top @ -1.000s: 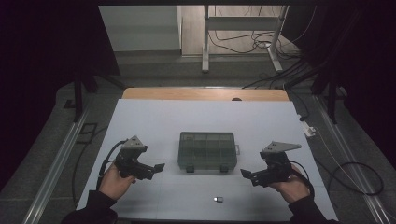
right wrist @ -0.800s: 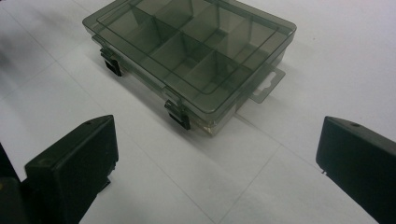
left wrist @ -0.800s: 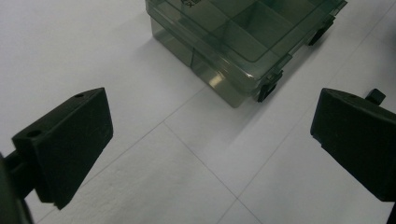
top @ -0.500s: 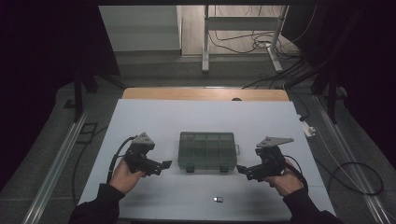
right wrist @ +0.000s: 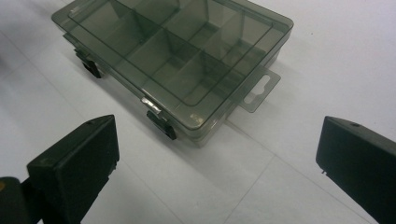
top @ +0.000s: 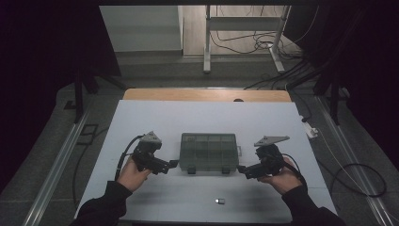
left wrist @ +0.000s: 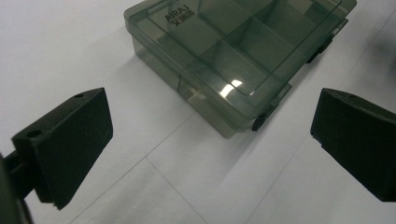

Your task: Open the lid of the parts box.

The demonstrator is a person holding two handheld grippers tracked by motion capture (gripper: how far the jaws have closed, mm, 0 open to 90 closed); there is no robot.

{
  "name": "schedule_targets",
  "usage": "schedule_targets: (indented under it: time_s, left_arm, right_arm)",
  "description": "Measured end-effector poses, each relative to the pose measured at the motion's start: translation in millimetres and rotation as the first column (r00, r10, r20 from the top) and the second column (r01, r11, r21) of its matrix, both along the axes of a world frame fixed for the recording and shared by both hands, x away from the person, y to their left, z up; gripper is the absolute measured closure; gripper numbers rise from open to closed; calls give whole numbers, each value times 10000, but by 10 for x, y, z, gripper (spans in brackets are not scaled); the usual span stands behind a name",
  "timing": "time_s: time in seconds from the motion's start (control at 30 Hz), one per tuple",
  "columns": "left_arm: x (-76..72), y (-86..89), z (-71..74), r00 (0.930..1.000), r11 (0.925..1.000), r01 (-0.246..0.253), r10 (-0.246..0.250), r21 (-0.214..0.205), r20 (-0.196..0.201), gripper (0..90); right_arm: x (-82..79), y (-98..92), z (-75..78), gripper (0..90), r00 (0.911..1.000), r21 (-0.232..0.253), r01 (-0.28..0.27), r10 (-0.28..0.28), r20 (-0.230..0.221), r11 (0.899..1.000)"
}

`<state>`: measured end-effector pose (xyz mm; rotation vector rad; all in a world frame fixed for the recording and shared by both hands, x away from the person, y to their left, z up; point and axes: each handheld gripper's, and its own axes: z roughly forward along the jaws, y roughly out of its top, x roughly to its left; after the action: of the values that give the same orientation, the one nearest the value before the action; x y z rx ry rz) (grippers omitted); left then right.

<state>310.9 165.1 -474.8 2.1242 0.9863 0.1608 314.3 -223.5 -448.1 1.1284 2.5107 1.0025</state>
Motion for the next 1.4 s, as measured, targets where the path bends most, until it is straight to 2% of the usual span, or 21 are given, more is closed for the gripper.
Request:
schedule_targets:
  time_s: [0.23, 0.33, 0.57, 0.63, 0.87, 0.93, 1.07, 1.23, 1.27, 1.4]
  left_arm:
    - [37, -94, -27, 9999, 9999, 59, -62, 145, 156, 0]
    - [34, -112, -38, 9999, 9999, 30, -32, 152, 139, 0]
    - [12, -202, -80, 10000, 9989, -48, 50, 465, -45, 0]
    - [-9, -221, -86, 9999, 9995, 128, -128, 286, 9, 0]
    - [-26, -228, -110, 9995, 9991, 322, -324, 291, 69, 0]
    - [-36, -225, -122, 9992, 9990, 373, -377, 253, 142, 0]
    - [-38, -216, -131, 9989, 9988, 417, -422, 253, 192, 0]
    - [-29, -203, -156, 9991, 9983, 363, -373, 454, 208, 0]
    - [-29, -203, -156, 9991, 9983, 363, -373, 454, 208, 0]
    - [-16, -179, -159, 9994, 9989, 264, -273, 396, 232, 0]
  right_arm:
    - [50, 66, -35, 0, 9998, -318, -119, 114, -142, 9994]
    - [49, 84, -61, 0, 9996, -499, -249, 242, -158, 9984]
    - [39, 120, -131, 0, 9991, -841, -434, 429, -73, 9955]
    - [25, 140, -167, 21, 9986, -1013, -530, 525, -81, 9934]
    - [8, 139, -227, 111, 9977, -1140, -661, 641, -212, 9913]
    - [2, 132, -265, 189, 9971, -1292, -704, 662, -365, 9891]
    - [1, 105, -294, 331, 9960, -1222, -786, 726, -530, 9894]
    - [25, 78, -320, 523, 9943, -1182, -825, 736, -776, 9896]
    - [25, 78, -320, 523, 9943, -1182, -825, 736, -776, 9896]
    - [64, 78, -382, 665, 9887, -1253, -973, 814, -1260, 9873]
